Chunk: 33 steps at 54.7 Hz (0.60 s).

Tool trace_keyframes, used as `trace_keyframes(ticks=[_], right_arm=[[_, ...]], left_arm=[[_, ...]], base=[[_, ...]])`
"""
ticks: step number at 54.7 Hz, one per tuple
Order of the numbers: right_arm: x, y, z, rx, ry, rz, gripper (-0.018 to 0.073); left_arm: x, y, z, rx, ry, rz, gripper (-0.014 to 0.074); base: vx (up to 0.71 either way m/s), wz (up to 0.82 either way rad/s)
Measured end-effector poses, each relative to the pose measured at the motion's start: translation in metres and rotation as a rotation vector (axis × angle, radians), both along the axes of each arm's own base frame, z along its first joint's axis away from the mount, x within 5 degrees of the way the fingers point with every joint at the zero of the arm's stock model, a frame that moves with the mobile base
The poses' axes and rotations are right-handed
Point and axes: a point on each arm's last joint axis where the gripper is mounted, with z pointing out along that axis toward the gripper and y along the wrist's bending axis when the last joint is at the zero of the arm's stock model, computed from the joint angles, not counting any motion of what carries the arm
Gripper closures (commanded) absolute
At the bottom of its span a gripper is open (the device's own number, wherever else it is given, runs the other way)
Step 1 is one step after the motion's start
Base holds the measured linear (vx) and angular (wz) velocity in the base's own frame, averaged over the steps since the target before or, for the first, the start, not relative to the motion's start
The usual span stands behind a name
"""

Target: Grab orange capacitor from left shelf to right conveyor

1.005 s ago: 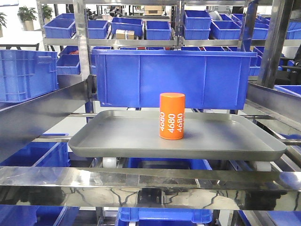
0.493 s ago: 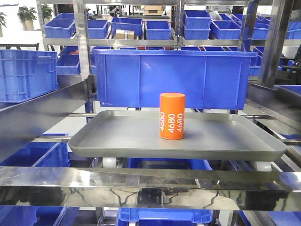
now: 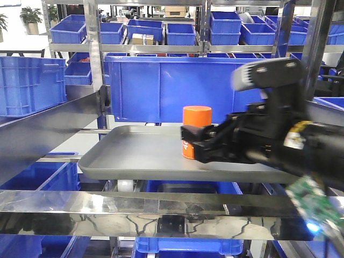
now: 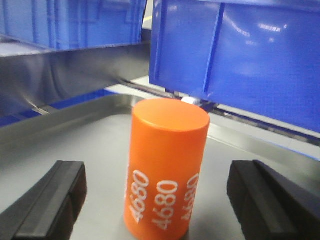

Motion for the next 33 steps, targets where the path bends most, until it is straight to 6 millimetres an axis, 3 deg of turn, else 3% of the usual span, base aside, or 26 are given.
trace_keyframes(ticks=[28, 33], right_arm=[[0.049, 0.027, -0.010, -0.011, 0.036, -0.001, -0.0031], [0.058, 0.032, -0.014, -0.011, 0.051, -0.002, 0.0032]], left_arm=[[0.000, 0.000, 0.000, 0.000, 0.000, 0.000, 0.0603], [0.000, 0.000, 0.000, 0.000, 0.000, 0.000, 0.0603]], base=[[0.00, 0.00], [0.00, 0.00]])
